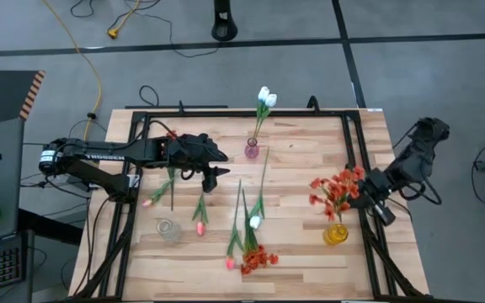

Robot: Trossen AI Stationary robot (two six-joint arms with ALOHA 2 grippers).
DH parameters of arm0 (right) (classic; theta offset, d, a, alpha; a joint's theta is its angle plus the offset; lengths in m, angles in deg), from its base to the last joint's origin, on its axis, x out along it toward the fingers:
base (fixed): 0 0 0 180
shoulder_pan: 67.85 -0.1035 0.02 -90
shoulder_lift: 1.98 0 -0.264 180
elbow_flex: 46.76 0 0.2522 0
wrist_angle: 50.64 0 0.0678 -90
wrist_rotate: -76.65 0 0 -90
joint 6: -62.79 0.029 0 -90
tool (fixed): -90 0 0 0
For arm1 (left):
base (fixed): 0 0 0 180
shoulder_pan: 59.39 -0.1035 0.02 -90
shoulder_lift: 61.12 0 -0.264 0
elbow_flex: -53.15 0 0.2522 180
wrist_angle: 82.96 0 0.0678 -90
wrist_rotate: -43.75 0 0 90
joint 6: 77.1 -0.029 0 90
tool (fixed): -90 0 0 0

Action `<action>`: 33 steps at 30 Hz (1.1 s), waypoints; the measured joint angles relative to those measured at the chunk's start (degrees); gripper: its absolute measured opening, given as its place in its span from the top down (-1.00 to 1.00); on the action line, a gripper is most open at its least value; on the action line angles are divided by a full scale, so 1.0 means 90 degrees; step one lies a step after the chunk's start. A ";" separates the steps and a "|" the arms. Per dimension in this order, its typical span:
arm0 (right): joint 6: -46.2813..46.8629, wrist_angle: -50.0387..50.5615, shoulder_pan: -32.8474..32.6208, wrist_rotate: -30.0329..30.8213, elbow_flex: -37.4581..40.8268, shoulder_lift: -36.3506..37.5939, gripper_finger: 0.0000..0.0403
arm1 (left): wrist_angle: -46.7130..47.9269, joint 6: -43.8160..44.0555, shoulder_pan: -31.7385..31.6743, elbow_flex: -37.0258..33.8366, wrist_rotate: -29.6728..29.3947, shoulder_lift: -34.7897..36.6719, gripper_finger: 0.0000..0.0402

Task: Sort flowers into vase by color
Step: Put the right orange flower bouquet into the yellow vase

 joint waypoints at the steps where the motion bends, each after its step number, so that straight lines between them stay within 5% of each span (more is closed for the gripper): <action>1: -0.0001 0.0001 -0.0063 0.0000 0.0000 -0.0028 0.80 | 0.0000 0.0002 0.0000 0.0000 0.0000 0.0000 0.12; 18: -0.0279 -0.0337 -0.0959 0.0567 0.0000 -0.0949 0.80 | 0.0002 0.0085 0.0000 0.0000 -0.0004 0.0000 0.12; 33: -0.0261 -0.0176 -0.1925 0.1782 0.0195 -0.0959 0.80 | 0.0002 0.0283 0.0000 0.0000 -0.0003 0.0000 0.12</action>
